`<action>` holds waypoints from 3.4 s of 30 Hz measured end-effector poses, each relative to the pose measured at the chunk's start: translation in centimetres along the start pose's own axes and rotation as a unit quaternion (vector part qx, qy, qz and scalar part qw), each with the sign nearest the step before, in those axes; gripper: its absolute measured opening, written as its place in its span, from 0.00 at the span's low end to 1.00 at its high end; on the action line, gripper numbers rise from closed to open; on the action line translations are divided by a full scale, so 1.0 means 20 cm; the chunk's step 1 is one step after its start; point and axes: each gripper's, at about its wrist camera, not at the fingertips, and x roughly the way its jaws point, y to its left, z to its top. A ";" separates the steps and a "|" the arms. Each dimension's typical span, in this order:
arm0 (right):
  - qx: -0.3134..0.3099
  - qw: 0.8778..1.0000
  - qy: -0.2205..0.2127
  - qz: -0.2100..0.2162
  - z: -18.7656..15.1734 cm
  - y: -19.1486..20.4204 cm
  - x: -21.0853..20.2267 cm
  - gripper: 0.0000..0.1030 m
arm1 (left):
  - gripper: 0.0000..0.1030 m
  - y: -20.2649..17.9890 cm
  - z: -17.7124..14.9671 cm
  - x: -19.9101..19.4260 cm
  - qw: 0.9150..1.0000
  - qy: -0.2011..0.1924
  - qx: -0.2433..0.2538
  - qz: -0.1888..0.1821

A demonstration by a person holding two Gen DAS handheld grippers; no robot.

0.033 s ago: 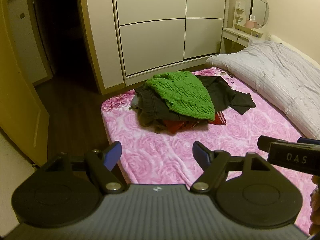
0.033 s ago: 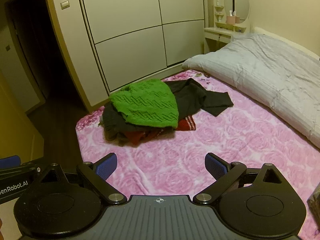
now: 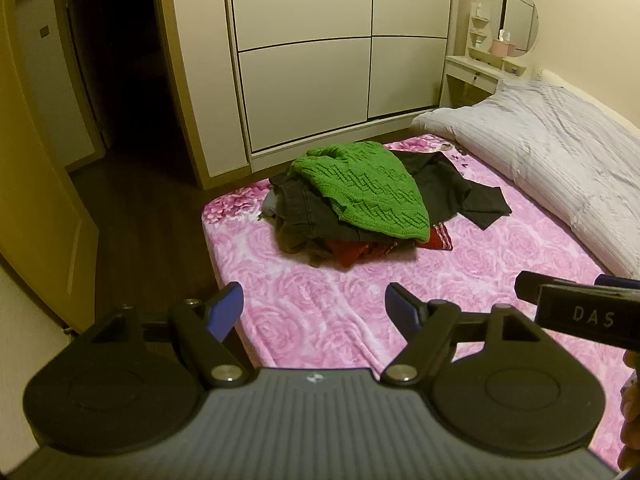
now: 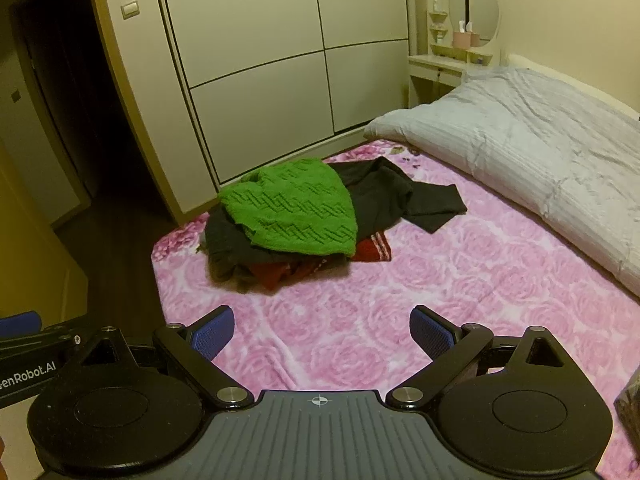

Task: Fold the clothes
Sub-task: 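Approach the clothes pile on the bed with both grippers open, then grasp the green knit vest with the right gripper and lift it off the pile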

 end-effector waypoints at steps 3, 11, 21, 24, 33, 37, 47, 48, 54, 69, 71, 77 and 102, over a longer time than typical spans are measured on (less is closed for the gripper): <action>0.004 1.000 0.000 0.003 0.00 -0.01 0.00 0.94 | 0.73 0.00 0.00 0.00 1.000 0.003 -0.001 -0.002; 0.000 1.000 0.004 0.003 0.02 0.00 0.03 0.94 | 0.73 -0.01 0.00 0.03 1.000 0.006 0.001 0.002; 0.001 1.000 0.005 0.004 0.02 -0.01 0.05 0.94 | 0.73 0.00 -0.03 0.04 1.000 0.010 0.005 0.001; 0.002 1.000 0.004 0.005 0.02 -0.01 0.05 0.94 | 0.73 -0.01 -0.03 0.04 1.000 0.011 0.005 0.003; 0.004 1.000 0.003 0.009 0.03 -0.02 0.05 0.94 | 0.73 0.00 -0.02 0.05 1.000 0.014 0.004 0.005; 0.005 1.000 0.004 0.012 0.03 -0.03 0.05 0.94 | 0.73 0.00 -0.02 0.05 1.000 0.014 0.004 0.007; 0.012 1.000 0.007 0.018 0.04 -0.03 0.08 0.94 | 0.73 0.01 -0.01 0.09 1.000 0.024 0.005 0.007; 0.013 1.000 0.007 0.021 0.04 -0.03 0.08 0.94 | 0.73 0.01 -0.01 0.09 1.000 0.025 0.005 0.006; 0.012 1.000 0.010 0.020 0.05 -0.02 0.12 0.94 | 0.73 0.04 -0.01 0.15 0.999 0.034 0.005 0.004; 0.033 0.999 0.019 -0.017 0.19 0.05 0.39 0.94 | 0.73 0.17 0.21 0.52 0.997 0.060 0.031 -0.037; 0.037 0.999 0.022 -0.020 0.22 0.07 0.45 0.94 | 0.73 0.19 0.26 0.58 0.996 0.064 0.036 -0.043; 0.050 0.998 0.034 -0.028 0.32 0.12 0.65 0.94 | 0.73 0.27 0.40 0.80 0.995 0.077 0.049 -0.047; 0.206 0.967 0.149 0.007 0.54 0.12 1.58 0.94 | 0.73 0.57 0.83 1.72 0.981 0.157 0.058 -0.096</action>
